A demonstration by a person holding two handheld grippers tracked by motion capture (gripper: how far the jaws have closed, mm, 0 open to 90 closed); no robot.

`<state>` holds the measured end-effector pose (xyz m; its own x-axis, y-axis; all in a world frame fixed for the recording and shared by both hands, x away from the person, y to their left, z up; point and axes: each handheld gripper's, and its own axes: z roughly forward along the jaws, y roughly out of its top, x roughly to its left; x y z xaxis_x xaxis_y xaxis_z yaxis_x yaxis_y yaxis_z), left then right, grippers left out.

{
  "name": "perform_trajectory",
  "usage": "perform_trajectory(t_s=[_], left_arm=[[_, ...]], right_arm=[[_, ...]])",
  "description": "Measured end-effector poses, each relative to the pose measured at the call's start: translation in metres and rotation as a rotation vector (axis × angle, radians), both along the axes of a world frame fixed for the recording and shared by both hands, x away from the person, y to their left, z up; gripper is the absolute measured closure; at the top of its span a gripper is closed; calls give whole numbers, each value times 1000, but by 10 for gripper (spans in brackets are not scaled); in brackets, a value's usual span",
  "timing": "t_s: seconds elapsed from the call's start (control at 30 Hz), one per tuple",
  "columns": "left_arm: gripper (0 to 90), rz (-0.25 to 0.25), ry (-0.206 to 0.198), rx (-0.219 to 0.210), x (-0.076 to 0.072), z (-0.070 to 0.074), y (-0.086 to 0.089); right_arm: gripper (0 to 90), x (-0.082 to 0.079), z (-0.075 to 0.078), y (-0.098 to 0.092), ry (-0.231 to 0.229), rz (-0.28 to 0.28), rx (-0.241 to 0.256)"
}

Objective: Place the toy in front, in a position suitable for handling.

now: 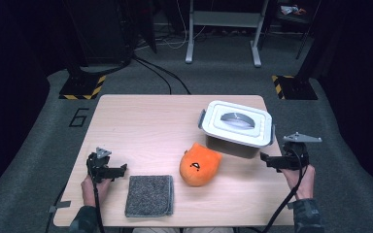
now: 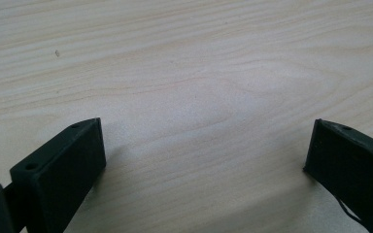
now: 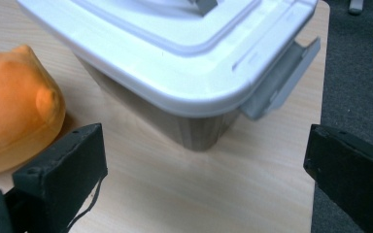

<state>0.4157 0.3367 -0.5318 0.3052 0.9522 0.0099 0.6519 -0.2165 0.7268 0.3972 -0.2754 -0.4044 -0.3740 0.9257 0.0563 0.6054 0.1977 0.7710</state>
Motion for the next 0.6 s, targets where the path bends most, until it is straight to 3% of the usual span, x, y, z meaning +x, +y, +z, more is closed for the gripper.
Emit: perform_trajectory(t_s=[0.33, 0.6], left_arm=[[5, 0, 0, 0, 0, 0, 0], [5, -2, 1, 2, 0, 0, 0]], right_arm=[[34, 41, 11, 8, 16, 5, -4], [76, 63, 7, 9, 60, -17, -1]])
